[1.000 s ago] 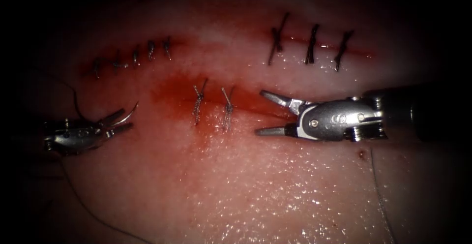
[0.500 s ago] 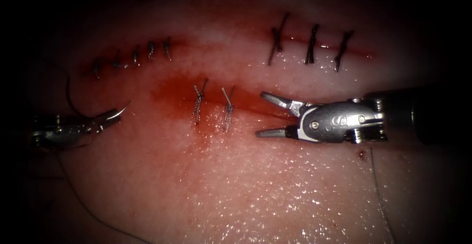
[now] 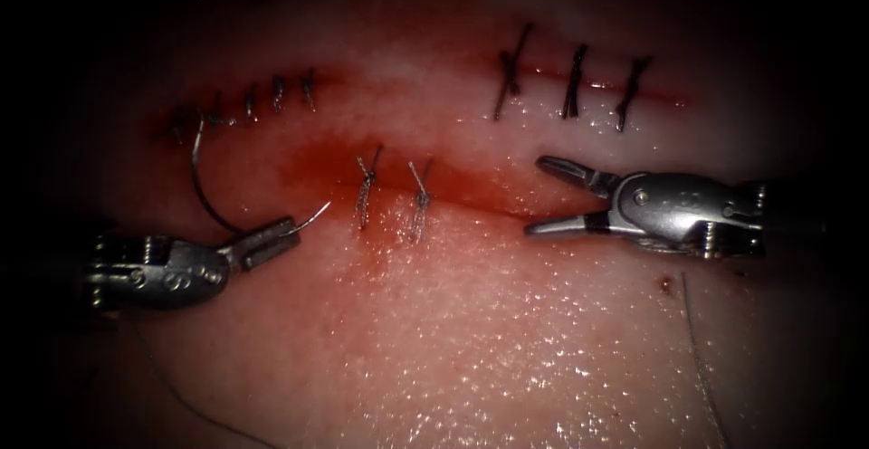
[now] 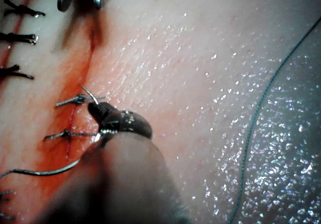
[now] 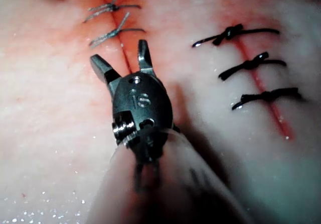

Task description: Wound Closure

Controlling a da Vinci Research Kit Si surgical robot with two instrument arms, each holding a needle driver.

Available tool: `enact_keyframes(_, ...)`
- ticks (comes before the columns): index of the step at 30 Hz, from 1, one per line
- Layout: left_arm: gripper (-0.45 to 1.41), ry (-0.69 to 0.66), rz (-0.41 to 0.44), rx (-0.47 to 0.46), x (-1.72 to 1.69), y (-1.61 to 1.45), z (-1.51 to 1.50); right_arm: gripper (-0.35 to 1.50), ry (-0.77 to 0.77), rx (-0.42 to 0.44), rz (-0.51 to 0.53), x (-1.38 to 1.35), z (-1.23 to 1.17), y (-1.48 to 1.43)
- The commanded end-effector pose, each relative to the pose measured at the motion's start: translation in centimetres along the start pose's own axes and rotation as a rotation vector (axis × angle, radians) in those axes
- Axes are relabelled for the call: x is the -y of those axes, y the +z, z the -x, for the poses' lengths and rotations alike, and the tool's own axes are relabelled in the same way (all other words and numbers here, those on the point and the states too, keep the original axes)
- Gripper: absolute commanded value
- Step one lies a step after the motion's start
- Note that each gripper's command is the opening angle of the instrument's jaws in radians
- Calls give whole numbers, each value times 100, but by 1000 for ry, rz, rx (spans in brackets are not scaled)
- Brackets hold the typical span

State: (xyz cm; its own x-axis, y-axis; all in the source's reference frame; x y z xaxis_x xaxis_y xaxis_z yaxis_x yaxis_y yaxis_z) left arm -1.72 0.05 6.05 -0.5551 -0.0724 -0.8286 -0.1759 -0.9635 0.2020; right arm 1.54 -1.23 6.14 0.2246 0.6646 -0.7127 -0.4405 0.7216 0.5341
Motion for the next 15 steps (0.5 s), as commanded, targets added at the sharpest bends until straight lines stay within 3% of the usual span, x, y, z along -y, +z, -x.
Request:
enact_keyframes(1,-45,0,7,-35,-10,11,-5,89,44,1,-17,0,9,-3)
enact_keyframes(6,-45,88,50,-192,-18,37,-27,101,121,-26,-55,-16,12,-17)
enact_keyframes(11,-45,129,91,-315,-24,58,-37,118,95,-67,-106,-26,16,-15)
enact_keyframes(15,-45,148,112,-376,-27,78,-42,98,102,-103,-146,-30,27,-15)
